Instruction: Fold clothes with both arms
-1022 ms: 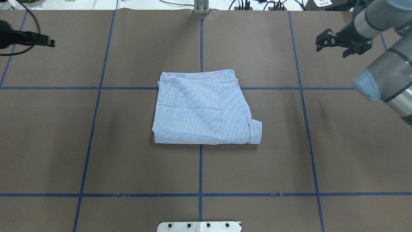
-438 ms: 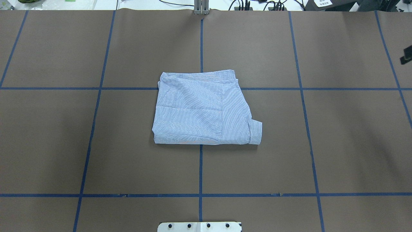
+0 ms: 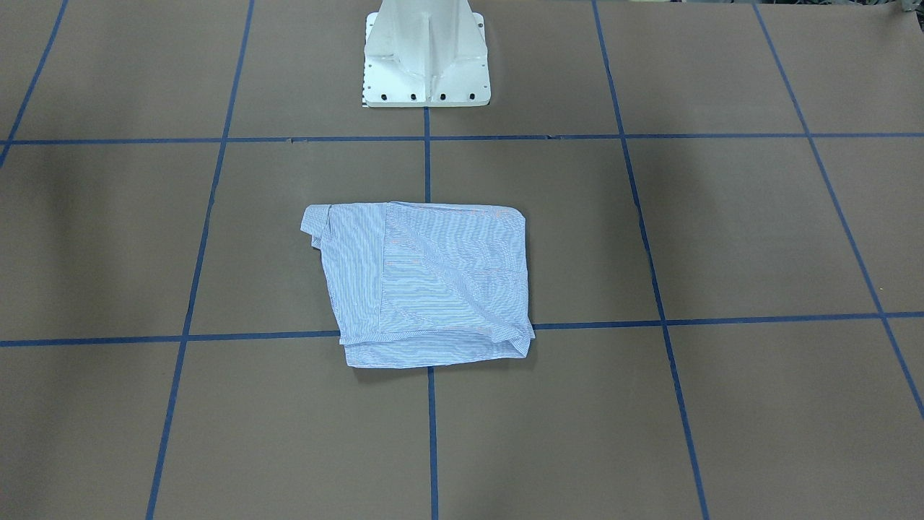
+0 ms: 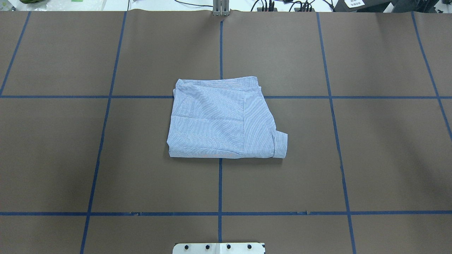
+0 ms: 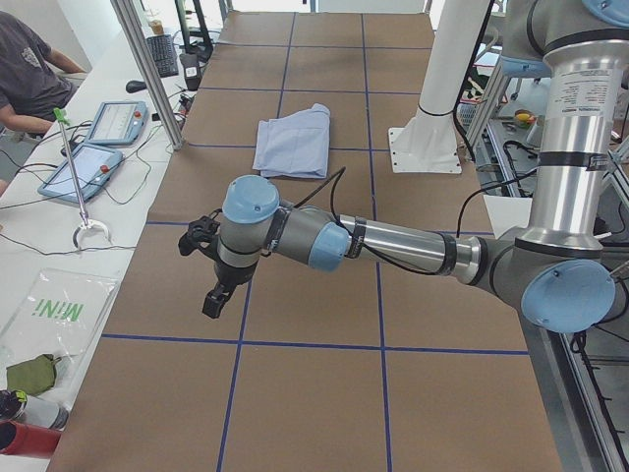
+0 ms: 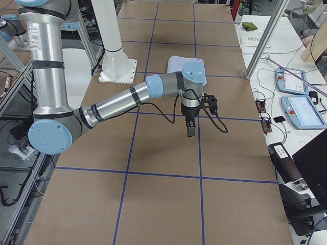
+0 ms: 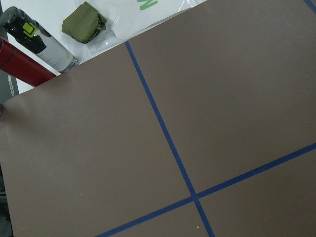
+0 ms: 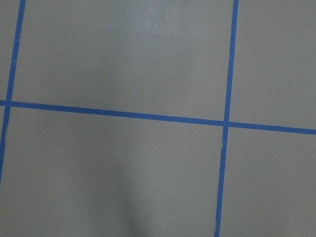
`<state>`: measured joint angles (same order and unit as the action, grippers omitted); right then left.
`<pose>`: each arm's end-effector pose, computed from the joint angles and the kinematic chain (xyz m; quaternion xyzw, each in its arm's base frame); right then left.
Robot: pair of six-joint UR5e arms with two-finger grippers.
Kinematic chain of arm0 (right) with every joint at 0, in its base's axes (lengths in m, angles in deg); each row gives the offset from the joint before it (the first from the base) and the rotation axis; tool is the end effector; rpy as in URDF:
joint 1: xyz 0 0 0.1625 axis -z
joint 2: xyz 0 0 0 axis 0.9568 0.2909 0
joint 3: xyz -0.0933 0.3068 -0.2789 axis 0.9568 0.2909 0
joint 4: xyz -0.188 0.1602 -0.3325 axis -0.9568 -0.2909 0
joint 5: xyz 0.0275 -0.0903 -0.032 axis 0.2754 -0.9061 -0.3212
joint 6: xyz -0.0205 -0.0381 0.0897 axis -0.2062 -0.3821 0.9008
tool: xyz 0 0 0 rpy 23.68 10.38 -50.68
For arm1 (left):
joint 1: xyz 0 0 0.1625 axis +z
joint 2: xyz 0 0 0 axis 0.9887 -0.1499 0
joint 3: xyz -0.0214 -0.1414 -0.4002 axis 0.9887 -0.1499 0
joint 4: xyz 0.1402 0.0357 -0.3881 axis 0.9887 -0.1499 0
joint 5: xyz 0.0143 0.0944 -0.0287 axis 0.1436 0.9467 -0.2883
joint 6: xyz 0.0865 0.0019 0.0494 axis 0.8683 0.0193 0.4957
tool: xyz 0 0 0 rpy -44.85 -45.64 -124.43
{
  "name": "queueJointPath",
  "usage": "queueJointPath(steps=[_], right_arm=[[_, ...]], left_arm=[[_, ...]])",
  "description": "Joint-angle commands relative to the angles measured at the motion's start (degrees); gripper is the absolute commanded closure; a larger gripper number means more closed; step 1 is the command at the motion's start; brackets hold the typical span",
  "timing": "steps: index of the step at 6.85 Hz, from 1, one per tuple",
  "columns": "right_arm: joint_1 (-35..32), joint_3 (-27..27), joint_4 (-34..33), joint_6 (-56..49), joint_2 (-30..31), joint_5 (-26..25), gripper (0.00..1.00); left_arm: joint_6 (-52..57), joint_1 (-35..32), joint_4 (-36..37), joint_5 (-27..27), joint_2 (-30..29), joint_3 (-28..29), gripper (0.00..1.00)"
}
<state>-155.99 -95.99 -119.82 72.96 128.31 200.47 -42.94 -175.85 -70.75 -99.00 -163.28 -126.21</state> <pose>0.0109 -0.4895 0.4784 0.0367 -0.3346 -0.0337 0.9410 -0.1097 -0.5171 0.5542 0.1834 0.3178 0.1039 0.9244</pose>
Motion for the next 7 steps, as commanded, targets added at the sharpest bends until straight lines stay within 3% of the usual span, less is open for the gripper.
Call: queueJointPath(steps=[1, 2, 5, 6, 7], right_arm=[[0.0, 4.4, 0.5, -0.9, 1.2, 0.1, 0.0], [0.0, 8.4, 3.8, -1.8, 1.5, 0.6, 0.0], [-0.2, 13.5, 6.6, -2.6, 3.7, 0.3, 0.0], [-0.8, 15.0, 9.0, -3.7, 3.8, 0.7, 0.0], [-1.9, 15.2, 9.1, -3.9, 4.4, 2.1, 0.0]], left_arm=[[-4.7, -0.9, 10.1, -1.0, 0.0, -2.6, 0.0], [-4.7, -0.6, 8.7, -0.5, 0.0, -1.0, 0.0], [-5.0, -0.5, -5.2, -0.5, 0.2, 11.2, 0.0], [-4.9, -0.6, -10.5, -0.7, 0.4, 13.7, 0.0], [-5.0, -0.6, -11.2, -0.8, 0.4, 13.6, 0.0]])
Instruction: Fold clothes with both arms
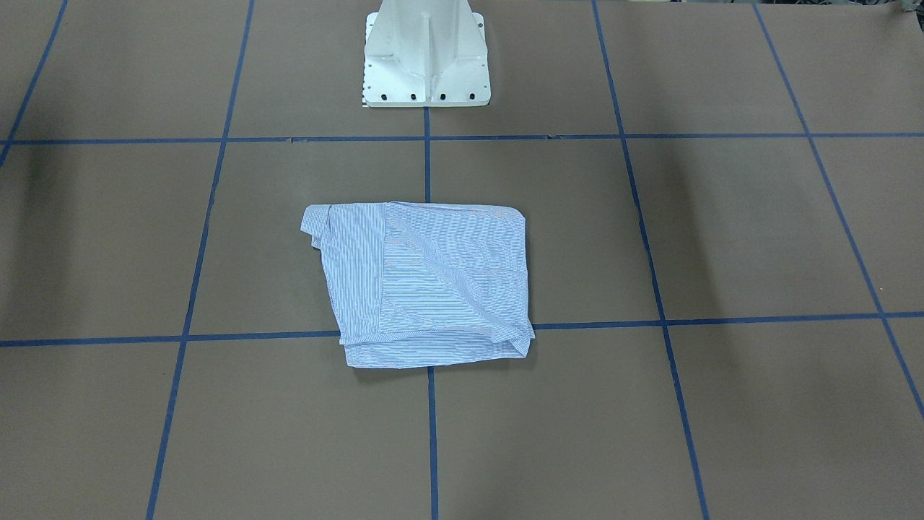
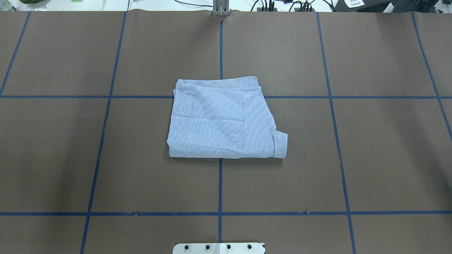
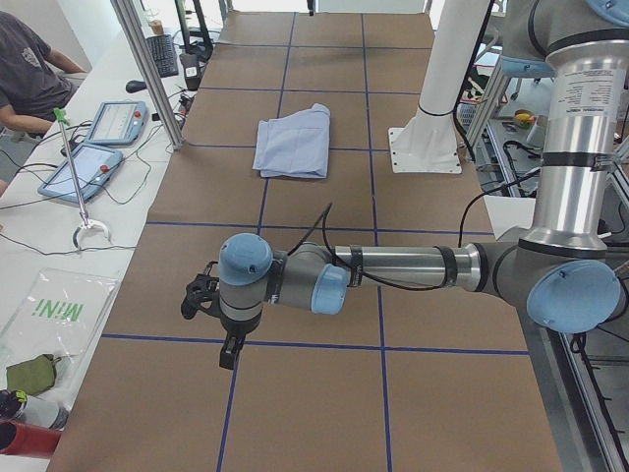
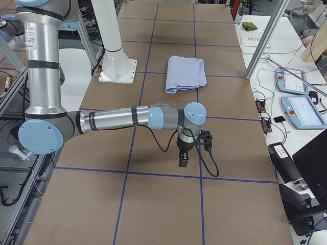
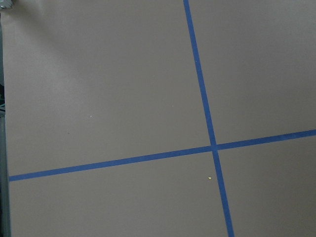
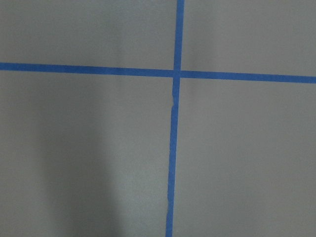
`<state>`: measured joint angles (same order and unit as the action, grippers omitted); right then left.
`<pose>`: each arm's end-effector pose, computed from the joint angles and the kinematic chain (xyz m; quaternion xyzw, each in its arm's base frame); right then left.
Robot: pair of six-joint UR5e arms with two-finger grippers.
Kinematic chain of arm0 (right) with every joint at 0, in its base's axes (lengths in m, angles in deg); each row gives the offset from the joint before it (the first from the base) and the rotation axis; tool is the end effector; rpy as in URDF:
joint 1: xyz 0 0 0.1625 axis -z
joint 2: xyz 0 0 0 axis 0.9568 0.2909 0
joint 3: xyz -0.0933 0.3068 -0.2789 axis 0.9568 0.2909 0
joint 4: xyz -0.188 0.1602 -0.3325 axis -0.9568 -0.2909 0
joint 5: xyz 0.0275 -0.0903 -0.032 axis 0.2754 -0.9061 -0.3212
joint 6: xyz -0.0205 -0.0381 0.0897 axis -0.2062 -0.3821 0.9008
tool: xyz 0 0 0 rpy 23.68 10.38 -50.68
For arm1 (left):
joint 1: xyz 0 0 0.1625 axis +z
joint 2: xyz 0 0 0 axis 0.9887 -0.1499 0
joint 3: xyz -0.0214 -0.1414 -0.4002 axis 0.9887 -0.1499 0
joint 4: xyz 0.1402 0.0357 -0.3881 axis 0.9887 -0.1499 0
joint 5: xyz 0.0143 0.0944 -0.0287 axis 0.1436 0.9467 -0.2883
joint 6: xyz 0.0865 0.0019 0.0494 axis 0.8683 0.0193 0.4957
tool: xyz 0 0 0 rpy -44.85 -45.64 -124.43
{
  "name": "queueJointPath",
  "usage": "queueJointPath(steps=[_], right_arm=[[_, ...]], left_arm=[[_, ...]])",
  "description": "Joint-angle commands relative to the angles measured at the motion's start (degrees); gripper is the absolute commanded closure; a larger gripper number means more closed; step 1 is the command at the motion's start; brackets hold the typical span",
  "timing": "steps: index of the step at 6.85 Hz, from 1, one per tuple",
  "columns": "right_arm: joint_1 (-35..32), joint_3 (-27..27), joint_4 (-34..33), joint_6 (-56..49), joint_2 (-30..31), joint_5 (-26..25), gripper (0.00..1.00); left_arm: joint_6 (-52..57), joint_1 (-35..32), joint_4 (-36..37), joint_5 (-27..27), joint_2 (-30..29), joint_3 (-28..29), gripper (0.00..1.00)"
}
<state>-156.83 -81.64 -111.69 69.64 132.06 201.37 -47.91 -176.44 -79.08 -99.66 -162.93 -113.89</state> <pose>0.0174 -0.4844 0.6143 -0.0336 -0.3349 -0.0254 0.9413 -0.1142 -0.5170 0.6486 0.1365 0.3351 0.0466 0.9311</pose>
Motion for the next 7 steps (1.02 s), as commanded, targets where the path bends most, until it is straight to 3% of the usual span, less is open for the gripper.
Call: queueJointPath(steps=[1, 4, 5, 7], right_arm=[[-1.3, 1.0, 1.1, -0.7, 1.8, 1.3, 0.0], [-1.3, 0.7, 1.6, -2.1, 1.5, 1.3, 0.0], [-1.3, 0.9, 1.6, -2.0, 1.2, 2.3, 0.0], [-1.3, 3.3, 1.7, -2.1, 2.3, 6.1, 0.0]], left_arm=[[-0.4, 0.0, -2.8, -0.2, 0.0, 1.1, 0.0], [-0.7, 0.1, -2.5, -0.8, 0.2, 1.0, 0.0], [-1.0, 0.1, -1.9, -5.3, 0.6, 0.6, 0.0], [-3.1, 0.2, -1.0, -7.4, 1.5, -0.3, 0.0]])
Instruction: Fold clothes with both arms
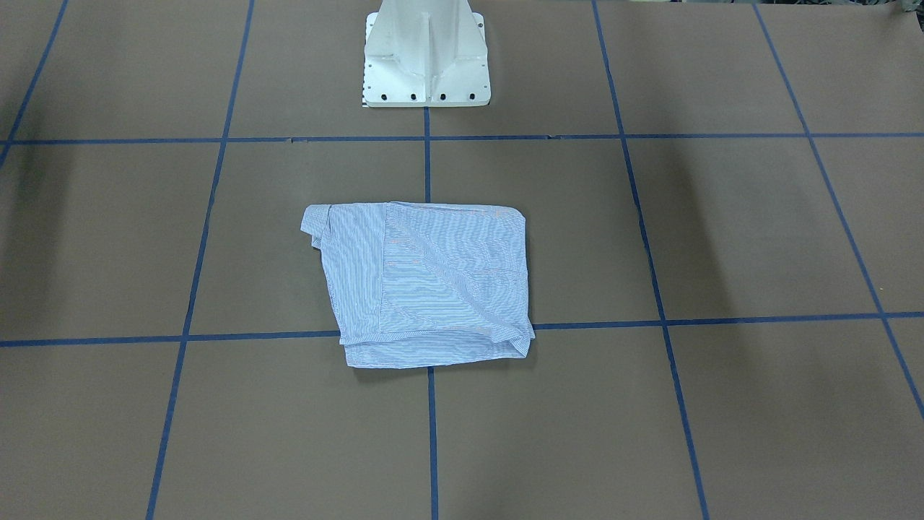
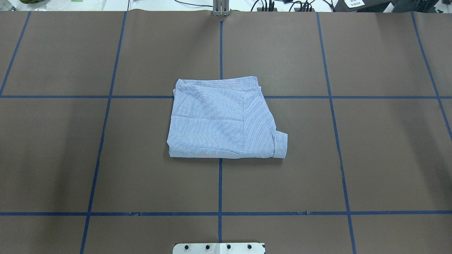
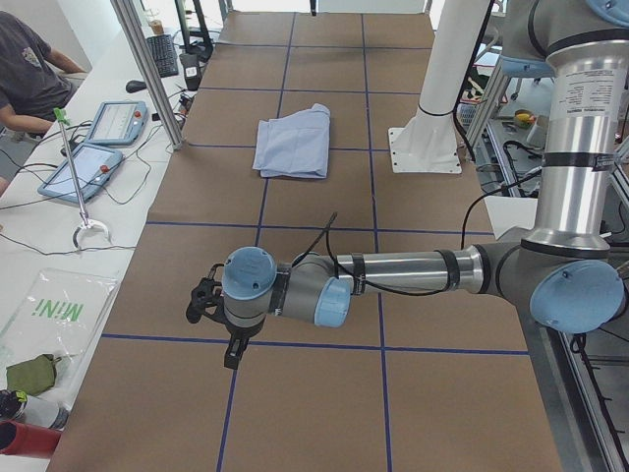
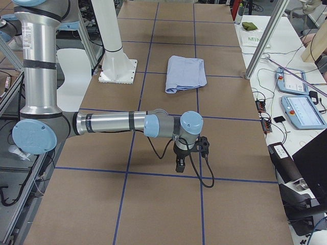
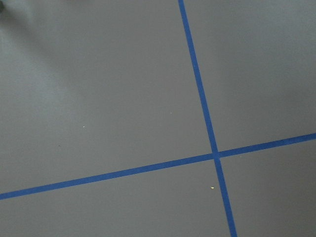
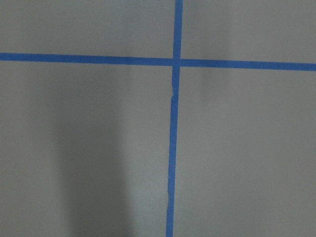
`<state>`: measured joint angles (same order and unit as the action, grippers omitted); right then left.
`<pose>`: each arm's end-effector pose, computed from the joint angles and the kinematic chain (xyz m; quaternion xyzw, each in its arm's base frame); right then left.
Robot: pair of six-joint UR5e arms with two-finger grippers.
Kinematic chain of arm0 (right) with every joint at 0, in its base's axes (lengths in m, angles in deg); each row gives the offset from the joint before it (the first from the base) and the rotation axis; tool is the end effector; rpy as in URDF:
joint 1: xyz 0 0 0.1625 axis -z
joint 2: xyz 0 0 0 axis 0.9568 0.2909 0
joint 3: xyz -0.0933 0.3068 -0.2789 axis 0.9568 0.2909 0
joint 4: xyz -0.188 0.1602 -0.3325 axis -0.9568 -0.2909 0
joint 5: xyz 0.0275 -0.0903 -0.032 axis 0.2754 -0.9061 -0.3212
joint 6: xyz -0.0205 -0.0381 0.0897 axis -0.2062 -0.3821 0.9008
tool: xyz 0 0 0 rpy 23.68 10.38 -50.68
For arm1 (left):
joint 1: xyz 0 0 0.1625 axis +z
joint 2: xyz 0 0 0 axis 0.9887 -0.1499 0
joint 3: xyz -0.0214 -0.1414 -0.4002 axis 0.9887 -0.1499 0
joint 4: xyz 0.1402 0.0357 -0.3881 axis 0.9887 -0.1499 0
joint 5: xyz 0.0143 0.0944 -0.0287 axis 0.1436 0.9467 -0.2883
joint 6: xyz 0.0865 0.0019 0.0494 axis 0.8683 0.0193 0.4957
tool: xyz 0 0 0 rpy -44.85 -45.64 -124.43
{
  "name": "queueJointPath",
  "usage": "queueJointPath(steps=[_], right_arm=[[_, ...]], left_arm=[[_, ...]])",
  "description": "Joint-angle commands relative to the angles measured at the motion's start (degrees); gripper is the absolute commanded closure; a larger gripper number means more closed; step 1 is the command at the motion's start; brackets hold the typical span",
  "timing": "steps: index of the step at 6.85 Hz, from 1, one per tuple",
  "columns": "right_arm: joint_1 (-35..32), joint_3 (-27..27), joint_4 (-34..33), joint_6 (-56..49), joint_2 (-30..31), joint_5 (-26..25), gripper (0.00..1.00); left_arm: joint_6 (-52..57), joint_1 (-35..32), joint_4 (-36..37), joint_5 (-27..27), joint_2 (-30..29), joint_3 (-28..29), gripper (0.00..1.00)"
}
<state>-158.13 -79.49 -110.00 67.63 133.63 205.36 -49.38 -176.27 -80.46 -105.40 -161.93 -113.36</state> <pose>0.0242 -0.4717 0.6382 -0.0419 -0.3673 -0.0240 0.9288 -0.1047 -0.5085 0.6529 0.1323 0.3834 0.0407 0.9132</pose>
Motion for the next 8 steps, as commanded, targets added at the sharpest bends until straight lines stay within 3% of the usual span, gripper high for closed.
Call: queueJointPath(steps=[1, 4, 7, 8], right_arm=[[0.0, 0.6, 0.0, -0.1, 0.8, 3.9, 0.0], [0.0, 0.1, 0.2, -0.4, 1.1, 3.6, 0.0], [0.0, 0.0, 0.3, -0.4, 1.0, 3.4, 0.0], [0.0, 0.6, 3.8, -0.4, 1.3, 2.7, 0.0]], left_arm=[[-6.0, 0.5, -0.3, -1.2, 0.5, -1.2, 0.0], [-6.6, 4.3, 0.7, 5.8, 1.6, -7.6, 0.0], [-6.4, 4.4, -0.7, 5.2, 2.0, -6.0, 0.0], [-6.5, 4.4, -0.7, 5.2, 2.0, -6.1, 0.0]])
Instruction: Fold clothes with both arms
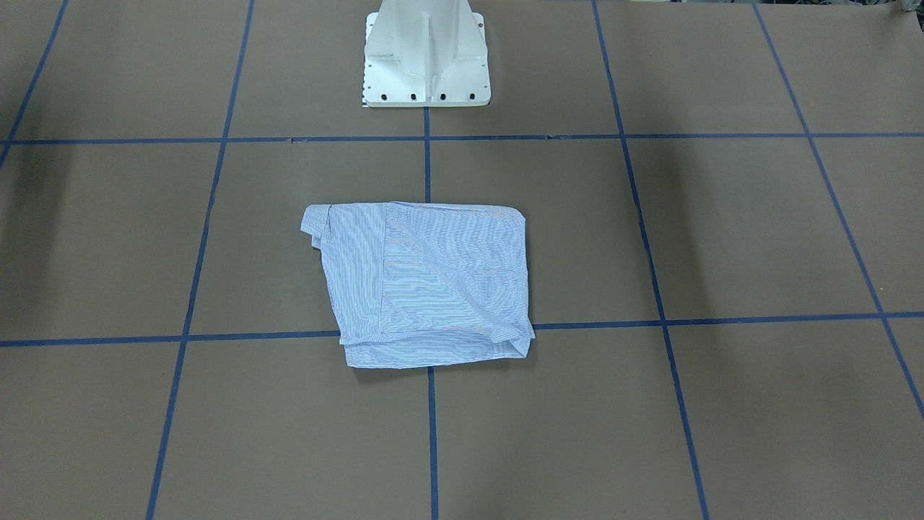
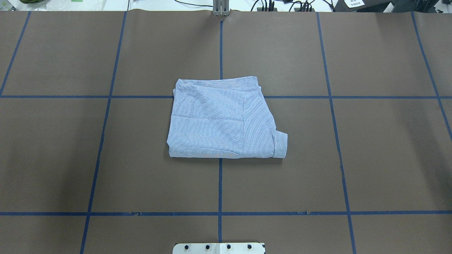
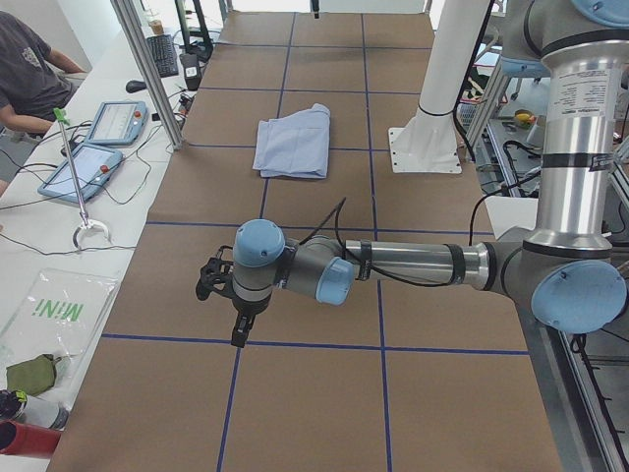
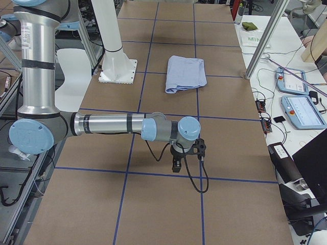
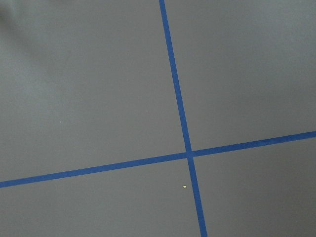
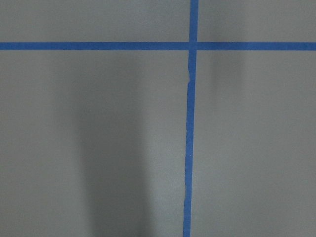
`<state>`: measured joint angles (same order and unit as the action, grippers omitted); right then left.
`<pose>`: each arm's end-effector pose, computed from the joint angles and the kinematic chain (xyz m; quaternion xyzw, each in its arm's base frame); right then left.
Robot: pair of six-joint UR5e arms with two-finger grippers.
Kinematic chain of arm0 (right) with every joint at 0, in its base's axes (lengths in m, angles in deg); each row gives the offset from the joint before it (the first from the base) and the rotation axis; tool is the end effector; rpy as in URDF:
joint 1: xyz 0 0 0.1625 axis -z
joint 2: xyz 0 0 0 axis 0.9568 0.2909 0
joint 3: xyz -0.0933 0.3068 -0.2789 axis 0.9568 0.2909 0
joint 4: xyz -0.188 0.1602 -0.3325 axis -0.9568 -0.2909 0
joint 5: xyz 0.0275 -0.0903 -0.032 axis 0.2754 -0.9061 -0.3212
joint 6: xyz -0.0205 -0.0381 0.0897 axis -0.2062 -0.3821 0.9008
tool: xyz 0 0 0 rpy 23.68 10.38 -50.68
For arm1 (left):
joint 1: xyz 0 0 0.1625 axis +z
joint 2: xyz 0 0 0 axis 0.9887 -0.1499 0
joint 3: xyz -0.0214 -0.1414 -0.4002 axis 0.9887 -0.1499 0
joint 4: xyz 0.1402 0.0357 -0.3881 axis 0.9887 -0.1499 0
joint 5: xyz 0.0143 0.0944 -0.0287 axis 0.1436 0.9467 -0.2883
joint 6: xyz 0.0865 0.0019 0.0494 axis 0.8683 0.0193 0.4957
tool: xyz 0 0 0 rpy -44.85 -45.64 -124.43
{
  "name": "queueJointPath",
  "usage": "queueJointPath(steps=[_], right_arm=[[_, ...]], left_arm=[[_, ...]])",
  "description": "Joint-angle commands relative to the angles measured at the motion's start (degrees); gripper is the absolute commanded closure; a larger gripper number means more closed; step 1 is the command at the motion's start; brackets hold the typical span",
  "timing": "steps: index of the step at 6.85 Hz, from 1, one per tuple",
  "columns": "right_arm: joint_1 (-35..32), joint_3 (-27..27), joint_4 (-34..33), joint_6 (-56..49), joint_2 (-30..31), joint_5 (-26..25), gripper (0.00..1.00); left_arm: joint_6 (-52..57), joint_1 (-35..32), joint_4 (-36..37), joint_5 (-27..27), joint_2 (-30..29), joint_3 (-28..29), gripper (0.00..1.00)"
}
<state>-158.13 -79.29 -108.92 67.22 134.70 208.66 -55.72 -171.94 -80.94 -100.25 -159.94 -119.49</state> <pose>0.0208 -0.4639 0.6427 -0.0431 -0.3940 -0.0256 0.9177 -0.0723 -0.5057 0.6215 0.1357 0.3511 0.0341 0.9258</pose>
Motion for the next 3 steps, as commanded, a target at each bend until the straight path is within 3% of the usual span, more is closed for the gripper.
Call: queueJointPath(steps=[1, 3], right_arm=[[0.0, 0.7, 10.1, 0.8, 2.4, -2.6, 0.0], [0.0, 1.7, 12.1, 1.7, 2.7, -2.3, 0.0]], left_arm=[[-0.2, 0.0, 0.0, -0.1, -0.2, 0.1, 0.0], [-0.1, 0.0, 0.0, -3.2, -0.2, 0.0, 0.0]])
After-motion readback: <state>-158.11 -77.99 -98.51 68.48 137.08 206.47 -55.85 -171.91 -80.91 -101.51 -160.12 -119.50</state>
